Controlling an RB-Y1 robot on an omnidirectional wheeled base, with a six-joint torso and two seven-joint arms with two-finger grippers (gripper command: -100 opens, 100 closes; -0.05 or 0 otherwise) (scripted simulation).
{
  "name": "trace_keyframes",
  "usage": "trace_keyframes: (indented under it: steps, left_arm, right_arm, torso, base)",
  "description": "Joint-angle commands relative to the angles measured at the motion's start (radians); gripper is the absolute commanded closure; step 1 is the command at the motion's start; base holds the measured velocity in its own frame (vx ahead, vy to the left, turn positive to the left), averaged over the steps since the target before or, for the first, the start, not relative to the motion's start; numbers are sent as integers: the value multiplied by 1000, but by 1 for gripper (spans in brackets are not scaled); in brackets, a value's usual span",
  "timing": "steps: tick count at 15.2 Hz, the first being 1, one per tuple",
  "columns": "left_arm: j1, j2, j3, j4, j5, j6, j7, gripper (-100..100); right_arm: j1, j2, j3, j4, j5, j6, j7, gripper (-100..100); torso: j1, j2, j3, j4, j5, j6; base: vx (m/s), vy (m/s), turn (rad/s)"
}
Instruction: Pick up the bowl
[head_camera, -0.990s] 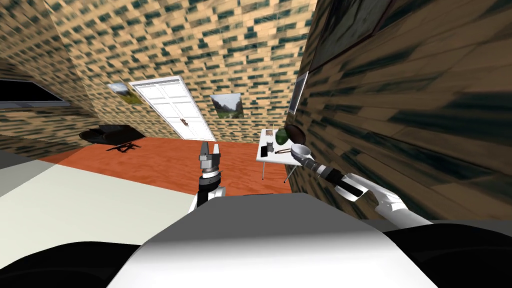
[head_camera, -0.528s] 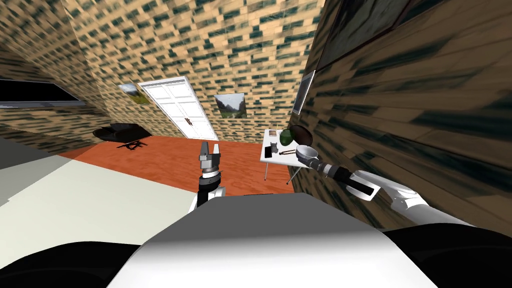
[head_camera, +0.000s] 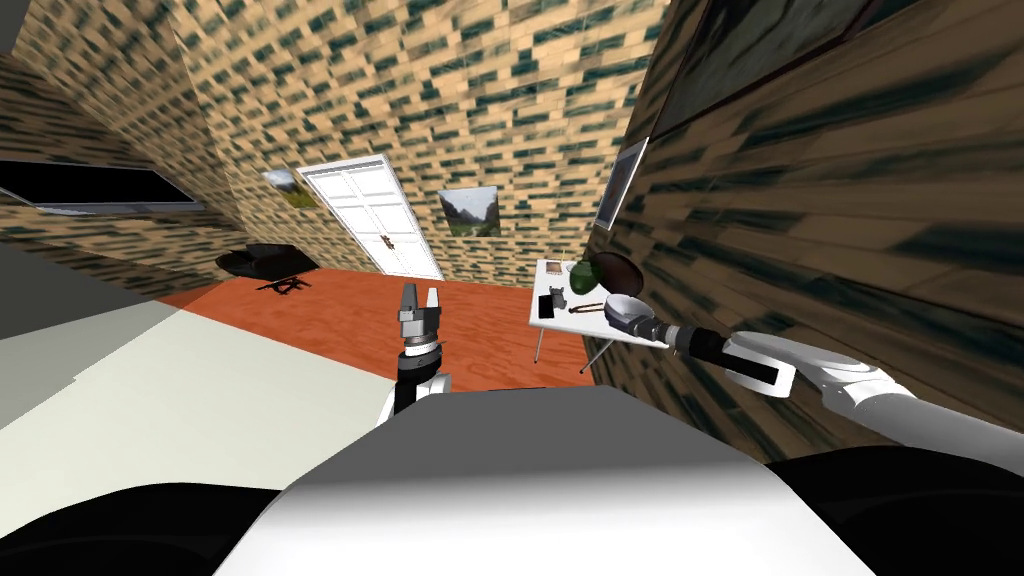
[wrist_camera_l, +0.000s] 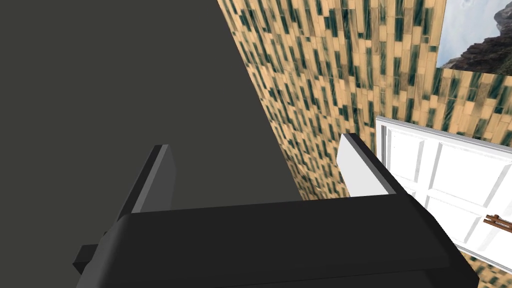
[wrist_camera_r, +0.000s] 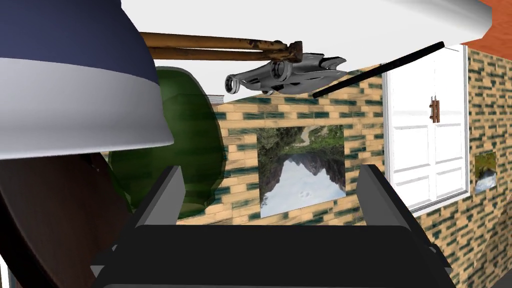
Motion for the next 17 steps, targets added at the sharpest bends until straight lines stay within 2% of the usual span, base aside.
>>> trace_keyframes:
  steps: [1,2,3,5,8,10,11,16,17]
  left_arm:
    - [0,0,0,0,0,0,0,0]
    - [0,0,0,0,0,0,0,0]
    - [0,0,0,0,0,0,0,0]
    - [0,0,0,0,0,0,0,0]
    - [0,0,0,0,0,0,0,0]
    - [0,0,0,0,0,0,0,0]
    - [0,0,0,0,0,0,0,0]
    - [0,0,0,0,0,0,0,0]
    - [0,0,0,0,0,0,0,0]
  right_arm:
    - [13,-50,4,19,10,-5,5,-100]
    - [13,-61,4,19,10,-5,5,-100]
    - [24,-91,12,49,22,-13,9,-100]
    - [24,-115,12,49,22,-13,9,-100]
    - [51,-191,34,105,47,-32,15,-100]
    - [51,-215,34,105,47,-32,15,-100]
    - [66,-248,48,131,59,-41,18,-100]
    - [100,-340,80,179,83,-61,22,-100]
    - [118,-374,98,200,94,-71,24,-100]
  torso:
    - [0,0,0,0,0,0]
    - [0,-1,0,0,0,0]
    - [-1,0,0,0,0,0]
    - [-1,1,0,0,0,0]
    - [-2,0,0,0,0,0]
    - [0,0,0,0,0,0]
    - [-1,0,0,0,0,0]
    - [-1,-2,-1,0,0,0]
    - [-1,-1,-1,0,0,0]
  base:
    - [63,80,91]
    - [43,48,31]
    - [35,52,83]
    - [35,39,56]
    - [52,56,91]
    - [57,53,56]
    - [58,34,80]
    - [69,46,85]
    - [71,40,89]
